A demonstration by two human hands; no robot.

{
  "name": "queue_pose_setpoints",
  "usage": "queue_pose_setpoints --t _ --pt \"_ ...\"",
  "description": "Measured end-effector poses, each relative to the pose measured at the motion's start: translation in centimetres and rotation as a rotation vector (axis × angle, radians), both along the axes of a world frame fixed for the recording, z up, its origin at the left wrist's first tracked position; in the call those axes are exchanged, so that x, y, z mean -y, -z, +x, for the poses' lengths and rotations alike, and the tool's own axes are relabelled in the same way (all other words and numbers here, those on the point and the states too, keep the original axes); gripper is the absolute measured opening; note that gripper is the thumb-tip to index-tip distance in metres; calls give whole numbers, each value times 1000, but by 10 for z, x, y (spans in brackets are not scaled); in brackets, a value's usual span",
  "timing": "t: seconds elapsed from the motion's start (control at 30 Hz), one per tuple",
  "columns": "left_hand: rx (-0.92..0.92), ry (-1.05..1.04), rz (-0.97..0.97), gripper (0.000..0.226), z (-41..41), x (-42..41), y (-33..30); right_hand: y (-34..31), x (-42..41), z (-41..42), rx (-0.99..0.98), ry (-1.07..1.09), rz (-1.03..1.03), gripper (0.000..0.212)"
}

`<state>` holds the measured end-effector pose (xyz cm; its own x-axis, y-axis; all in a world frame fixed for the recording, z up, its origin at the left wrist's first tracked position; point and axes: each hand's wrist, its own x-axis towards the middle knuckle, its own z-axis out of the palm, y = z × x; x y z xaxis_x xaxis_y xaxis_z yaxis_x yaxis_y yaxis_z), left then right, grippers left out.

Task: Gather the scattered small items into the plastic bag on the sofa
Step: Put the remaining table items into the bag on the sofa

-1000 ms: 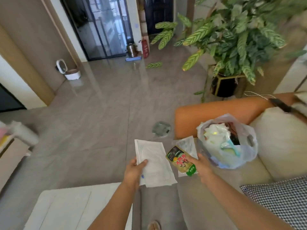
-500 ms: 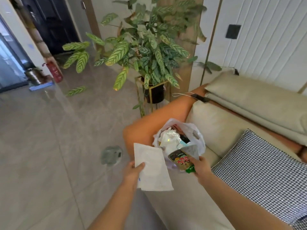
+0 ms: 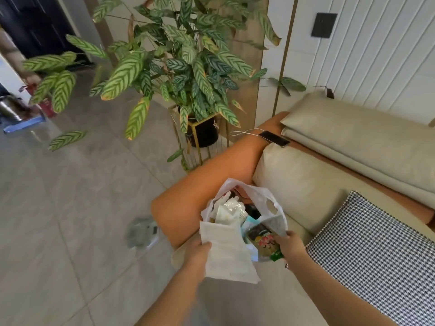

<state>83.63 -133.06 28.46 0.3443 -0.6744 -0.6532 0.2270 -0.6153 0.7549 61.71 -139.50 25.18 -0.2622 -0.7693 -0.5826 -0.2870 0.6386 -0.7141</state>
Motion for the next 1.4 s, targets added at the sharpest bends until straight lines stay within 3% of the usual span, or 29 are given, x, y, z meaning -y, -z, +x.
queue_pose_setpoints --t 0.13,0.23,0.3,0.47,0.67,0.87,1.03,1.13,1.27,1.4 --pt "-40 -51 106 37 -15 56 18 13 44 5 -183 -264 -67 34" --pt "-127 -78 200 35 -28 98 33 32 70 7 -229 -440 -110 30" --pt "-92 -94 278 32 -32 125 47 46 84 7 -239 -502 -90 27" --pt "44 -101 431 18 -24 176 81 77 115 10 -246 -498 -75 14" --pt "-21 -240 555 38 -19 205 117 99 137 26 -356 -671 -128 15" --pt "101 -172 421 29 -24 214 138 108 152 32 -349 -597 -55 7" --pt "284 -99 536 33 -17 187 149 111 144 42 -330 -533 114 32" --pt "291 -105 610 36 -13 180 149 114 141 42 -501 -747 173 61" --pt "312 -45 572 49 -15 178 140 114 140 46 -471 -748 175 58" --pt "251 -147 389 38 -15 182 125 106 137 49 -509 -787 103 66"
